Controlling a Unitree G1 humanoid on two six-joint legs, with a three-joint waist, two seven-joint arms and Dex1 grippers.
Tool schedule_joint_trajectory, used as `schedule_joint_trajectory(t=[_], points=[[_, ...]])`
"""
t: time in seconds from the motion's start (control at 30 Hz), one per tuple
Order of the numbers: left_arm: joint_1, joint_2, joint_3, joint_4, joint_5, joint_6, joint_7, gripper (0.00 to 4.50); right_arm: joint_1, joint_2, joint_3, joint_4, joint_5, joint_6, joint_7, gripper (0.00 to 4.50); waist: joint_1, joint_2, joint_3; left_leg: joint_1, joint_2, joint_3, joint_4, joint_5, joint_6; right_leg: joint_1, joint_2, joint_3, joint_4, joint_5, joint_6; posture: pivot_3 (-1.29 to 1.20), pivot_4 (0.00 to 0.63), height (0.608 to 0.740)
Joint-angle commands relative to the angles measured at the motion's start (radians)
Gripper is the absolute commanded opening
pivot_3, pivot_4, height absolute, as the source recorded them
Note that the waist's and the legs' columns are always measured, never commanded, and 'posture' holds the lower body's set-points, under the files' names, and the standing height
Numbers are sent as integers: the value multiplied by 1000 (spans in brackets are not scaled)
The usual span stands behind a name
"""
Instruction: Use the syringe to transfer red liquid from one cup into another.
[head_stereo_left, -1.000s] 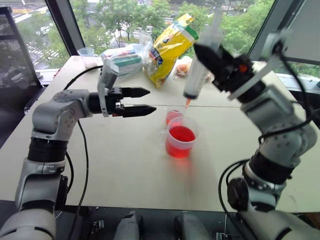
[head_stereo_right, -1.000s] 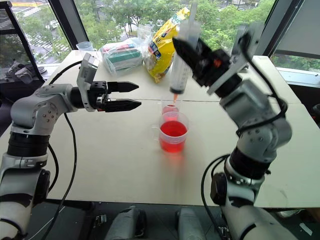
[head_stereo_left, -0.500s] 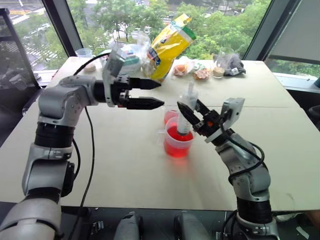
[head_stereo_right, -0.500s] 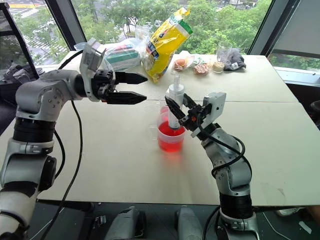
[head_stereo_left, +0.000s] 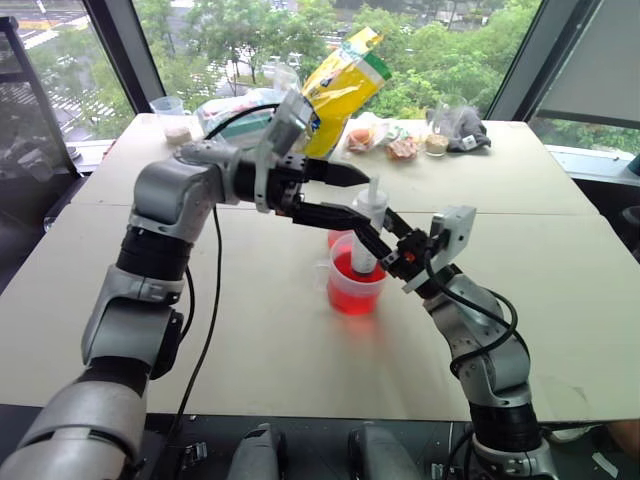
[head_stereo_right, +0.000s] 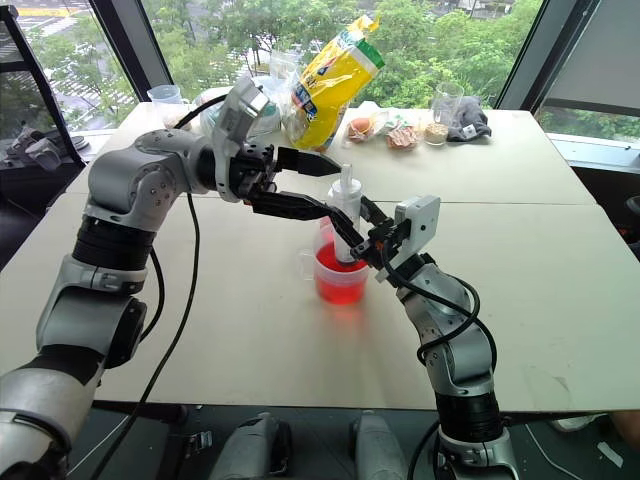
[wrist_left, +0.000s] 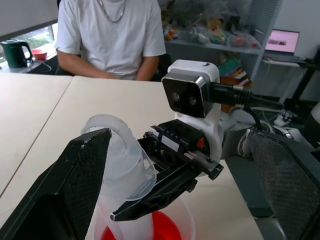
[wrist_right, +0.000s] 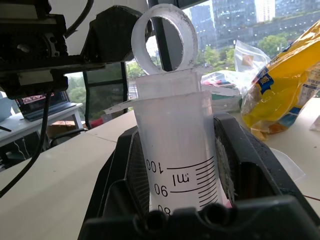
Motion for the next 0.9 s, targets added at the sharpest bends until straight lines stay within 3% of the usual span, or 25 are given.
schedule_joint_trajectory(t=[0.03, 0.23, 0.27, 0.37, 0.57, 0.9], points=[[-33, -15, 3, 0, 13, -23, -6, 4500, -7, -6, 4, -34, 0, -20, -5, 1438, 1, 0, 0, 0, 0, 0, 0, 0, 0, 0, 0, 0, 0, 0, 0, 0, 150, 740], [-47, -80, 3, 44, 31, -41, 19, 4500, 4, -13, 19, -43, -7, -21, -7, 1438, 2, 0, 0, 0, 0, 0, 0, 0, 0, 0, 0, 0, 0, 0, 0, 0, 150, 740], [-52, -90, 6, 55, 35, -42, 26, 4237, 6, -14, 23, -42, -9, -21, -7, 1438, 2, 0, 0, 0, 0, 0, 0, 0, 0, 0, 0, 0, 0, 0, 0, 0, 150, 740], [-55, -104, 7, 70, 43, -46, 28, 3147, 14, -16, 31, -36, -14, -22, -7, 1438, 1, 0, 0, 0, 0, 0, 0, 0, 0, 0, 0, 0, 0, 0, 0, 0, 150, 740], [-55, -117, 18, 74, 49, -50, 34, 161, 33, -19, 45, -18, -18, -29, 0, 1438, 0, 0, 0, 0, 0, -1, 0, 0, 0, 0, 1, 0, 0, 0, 0, 0, 150, 740], [-74, -127, 49, 69, 39, -46, 64, 21, 37, -26, 57, -8, 7, 12, 16, 1438, 2, 0, 0, 0, 0, -1, 0, 0, 0, 0, 0, 0, 0, 0, 0, 0, 150, 740]])
